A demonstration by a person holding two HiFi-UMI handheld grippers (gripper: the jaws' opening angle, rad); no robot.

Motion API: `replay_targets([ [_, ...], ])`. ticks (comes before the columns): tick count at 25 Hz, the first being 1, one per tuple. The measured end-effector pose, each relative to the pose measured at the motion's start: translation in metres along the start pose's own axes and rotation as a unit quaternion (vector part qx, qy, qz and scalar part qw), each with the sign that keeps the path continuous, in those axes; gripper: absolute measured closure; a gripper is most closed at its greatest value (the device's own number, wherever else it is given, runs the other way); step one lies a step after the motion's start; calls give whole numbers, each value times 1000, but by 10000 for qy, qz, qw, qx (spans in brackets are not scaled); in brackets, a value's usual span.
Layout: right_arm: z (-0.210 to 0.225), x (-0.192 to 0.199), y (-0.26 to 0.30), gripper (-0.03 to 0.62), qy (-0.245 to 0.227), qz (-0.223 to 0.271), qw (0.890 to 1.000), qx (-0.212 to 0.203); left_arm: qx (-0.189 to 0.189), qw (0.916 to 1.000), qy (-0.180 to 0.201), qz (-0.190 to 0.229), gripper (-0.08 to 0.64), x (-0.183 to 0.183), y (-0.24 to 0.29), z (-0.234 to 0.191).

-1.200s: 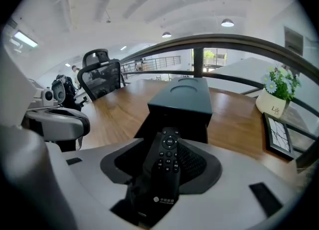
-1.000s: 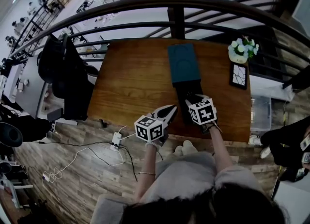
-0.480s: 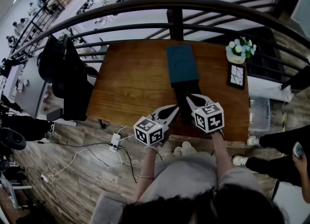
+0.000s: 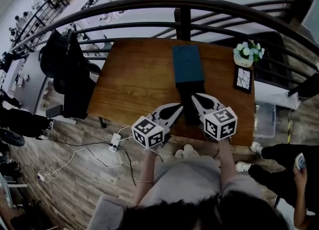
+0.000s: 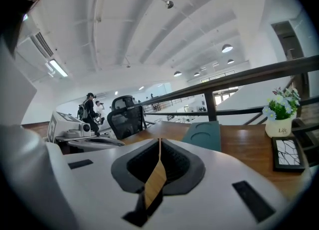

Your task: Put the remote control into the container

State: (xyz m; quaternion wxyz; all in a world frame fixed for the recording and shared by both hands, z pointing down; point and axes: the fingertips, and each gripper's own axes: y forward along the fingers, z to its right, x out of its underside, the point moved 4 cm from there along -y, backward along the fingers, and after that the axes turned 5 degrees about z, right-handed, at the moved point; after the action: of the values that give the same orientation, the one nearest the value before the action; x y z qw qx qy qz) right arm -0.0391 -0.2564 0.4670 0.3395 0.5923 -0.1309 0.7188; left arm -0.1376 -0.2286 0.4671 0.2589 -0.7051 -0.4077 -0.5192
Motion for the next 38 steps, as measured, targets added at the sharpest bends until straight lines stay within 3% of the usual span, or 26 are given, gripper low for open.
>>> replay_targets([
  [16,-16,-29,-22,563,-341,508,9976,-309,181,9988,425,179,557,-25,-1,25],
  [38,-11,-22,-36,563,-427,520,9973,-278,315,9985,434,82,557,-22,6,37],
])
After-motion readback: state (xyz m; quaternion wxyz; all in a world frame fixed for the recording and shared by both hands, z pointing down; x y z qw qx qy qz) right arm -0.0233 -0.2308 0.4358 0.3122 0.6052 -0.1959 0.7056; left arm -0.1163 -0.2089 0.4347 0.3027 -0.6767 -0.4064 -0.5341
